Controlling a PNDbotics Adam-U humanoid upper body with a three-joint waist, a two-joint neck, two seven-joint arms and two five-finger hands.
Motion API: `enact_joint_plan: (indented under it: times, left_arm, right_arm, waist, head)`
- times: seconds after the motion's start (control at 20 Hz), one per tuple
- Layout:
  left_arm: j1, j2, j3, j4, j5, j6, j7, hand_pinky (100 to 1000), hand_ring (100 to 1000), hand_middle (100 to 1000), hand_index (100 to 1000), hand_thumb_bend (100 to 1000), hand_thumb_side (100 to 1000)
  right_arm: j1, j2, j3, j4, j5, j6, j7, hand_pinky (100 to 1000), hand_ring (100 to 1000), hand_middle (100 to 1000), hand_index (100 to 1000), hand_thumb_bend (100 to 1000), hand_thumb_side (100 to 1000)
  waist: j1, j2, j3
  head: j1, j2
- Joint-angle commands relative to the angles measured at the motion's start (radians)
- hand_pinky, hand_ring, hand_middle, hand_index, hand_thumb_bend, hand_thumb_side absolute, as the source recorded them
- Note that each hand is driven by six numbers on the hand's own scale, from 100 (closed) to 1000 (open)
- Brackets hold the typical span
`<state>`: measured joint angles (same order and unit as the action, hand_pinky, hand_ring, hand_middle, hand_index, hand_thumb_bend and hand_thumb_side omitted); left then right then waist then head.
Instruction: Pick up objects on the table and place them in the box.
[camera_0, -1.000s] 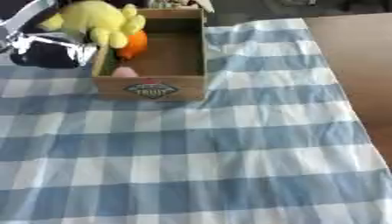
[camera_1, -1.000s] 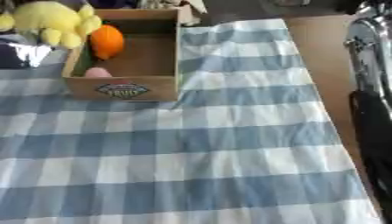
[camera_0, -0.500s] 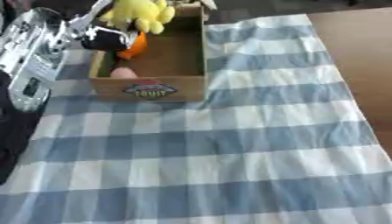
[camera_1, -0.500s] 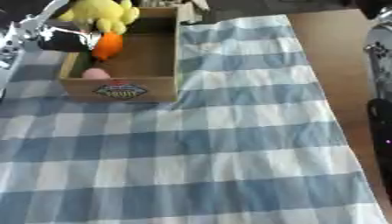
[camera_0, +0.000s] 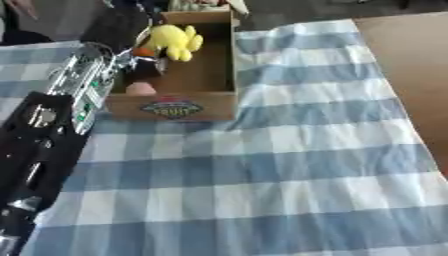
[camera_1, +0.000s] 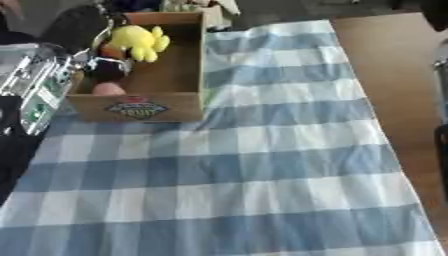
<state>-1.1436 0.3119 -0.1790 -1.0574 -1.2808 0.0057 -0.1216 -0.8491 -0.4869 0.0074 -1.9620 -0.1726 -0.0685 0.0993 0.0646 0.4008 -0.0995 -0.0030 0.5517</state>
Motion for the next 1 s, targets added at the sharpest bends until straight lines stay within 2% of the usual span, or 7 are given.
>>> enact_joint_plan:
  times: [0.05,0.25,0.35,0.45,0.5,0.6,1.0]
  left_arm:
    - [-0.028,-0.003,0.009,0.022,-0.062,0.003,0.008,518,720,685,868,100,245]
    - [-0.026,-0.009,0.004,0.026,-0.110,-0.004,-0.022,660,848,824,955,124,203]
    - [-0.026,-0.008,0.004,0.022,-0.130,-0.009,-0.034,752,924,904,1000,246,584]
    - [-0.027,-0.007,0.007,0.021,-0.147,-0.008,-0.045,794,962,946,1000,410,801]
    - [-0.027,-0.007,0.009,0.022,-0.155,-0.003,-0.053,801,968,955,1000,448,834]
    - [-0.027,-0.007,0.014,0.023,-0.168,0.013,-0.064,812,978,972,1000,513,893]
    - [-0.026,0.003,0.018,-0.007,-0.146,0.052,-0.043,811,976,974,1000,432,861]
  right_arm:
    - [-0.018,-0.009,-0.004,-0.020,-0.007,0.001,0.004,909,803,659,854,100,564]
    - [-0.013,-0.007,-0.005,-0.019,-0.008,0.004,0.004,910,803,658,854,100,565]
    - [-0.011,-0.005,-0.006,-0.020,-0.009,0.006,0.004,910,803,658,854,100,565]
    - [-0.009,-0.004,-0.006,-0.020,-0.009,0.007,0.004,910,803,657,854,100,564]
    - [-0.008,-0.004,-0.006,-0.020,-0.010,0.008,0.004,910,803,657,854,100,565]
    - [-0.007,-0.002,-0.006,-0.020,-0.011,0.009,0.004,910,803,657,854,100,565]
    - [0.002,0.000,-0.009,-0.019,-0.013,0.014,-0.002,910,803,657,854,100,564]
  waist:
    - [-0.005,-0.025,-0.002]
    - [-0.005,-0.030,-0.003]
    - [-0.005,-0.033,-0.003]
    - [-0.005,-0.035,-0.003]
    - [-0.005,-0.036,-0.003]
    - [-0.005,-0.038,-0.003]
    - [-0.008,-0.052,0.002]
  head:
    - [0.004,-0.014]
    - [0.004,-0.012]
    - [0.003,-0.011]
    - [0.002,-0.009]
    - [0.002,-0.009]
    - [0.001,-0.007]
    - [-0.004,0.006]
